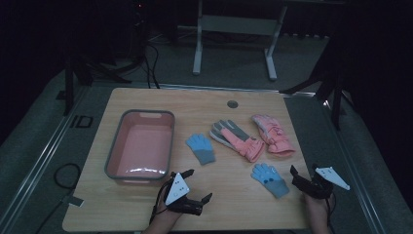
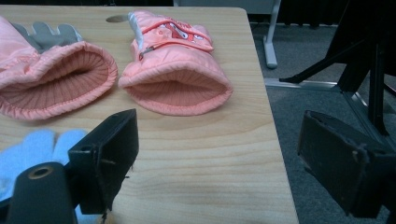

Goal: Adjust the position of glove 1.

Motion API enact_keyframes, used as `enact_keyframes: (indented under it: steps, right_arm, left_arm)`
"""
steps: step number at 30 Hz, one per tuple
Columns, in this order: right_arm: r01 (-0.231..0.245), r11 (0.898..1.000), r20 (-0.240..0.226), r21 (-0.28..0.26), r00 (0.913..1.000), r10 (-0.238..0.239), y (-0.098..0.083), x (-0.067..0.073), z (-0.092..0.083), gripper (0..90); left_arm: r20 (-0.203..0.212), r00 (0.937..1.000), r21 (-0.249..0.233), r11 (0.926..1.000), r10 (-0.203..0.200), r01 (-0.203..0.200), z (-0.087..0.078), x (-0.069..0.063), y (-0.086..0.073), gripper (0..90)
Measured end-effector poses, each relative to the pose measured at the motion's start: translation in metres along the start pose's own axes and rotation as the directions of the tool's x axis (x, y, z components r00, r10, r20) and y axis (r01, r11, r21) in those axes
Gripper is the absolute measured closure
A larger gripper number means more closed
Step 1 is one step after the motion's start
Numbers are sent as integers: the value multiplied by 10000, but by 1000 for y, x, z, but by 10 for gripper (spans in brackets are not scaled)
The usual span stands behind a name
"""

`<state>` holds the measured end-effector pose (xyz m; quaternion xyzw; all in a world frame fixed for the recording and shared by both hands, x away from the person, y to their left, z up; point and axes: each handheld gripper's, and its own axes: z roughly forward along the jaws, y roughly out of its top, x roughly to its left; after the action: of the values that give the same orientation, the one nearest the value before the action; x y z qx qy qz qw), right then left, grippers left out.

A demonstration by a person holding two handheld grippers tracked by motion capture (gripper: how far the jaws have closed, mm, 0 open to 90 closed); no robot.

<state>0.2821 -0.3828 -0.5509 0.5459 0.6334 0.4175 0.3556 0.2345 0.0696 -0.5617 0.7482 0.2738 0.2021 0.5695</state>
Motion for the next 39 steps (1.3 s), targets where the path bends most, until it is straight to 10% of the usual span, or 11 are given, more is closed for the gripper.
enact_keyframes:
  steps: [9, 22, 27, 37, 39]
  right_arm:
    - [-417, 9970, 74, 645, 9991, 413, 5, -7, -5, 119]
    - [-339, 9958, -660, 850, 9970, 396, 73, -6, -20, 128]
    - [492, 9960, -710, 747, 9965, -438, 105, 15, -21, 108]
    - [1399, 9853, -2618, 982, 9588, -1101, 131, 63, -6, 129]
    - [1683, 9801, -3164, 1056, 9400, -1273, 133, 73, -1, 102]
  left_arm:
    - [29, 9999, -3, 9999, 152, -152, 0, -2, 0, 19]
    - [164, 9997, -13, 9998, 187, -187, 0, -2, 0, 20]
    - [194, 9997, -24, 9999, 146, -146, 0, -2, 0, 19]
    - [216, 9997, -38, 9999, 144, -143, 0, -2, 0, 19]
    - [220, 9997, -38, 9999, 130, -129, 0, -1, 0, 20]
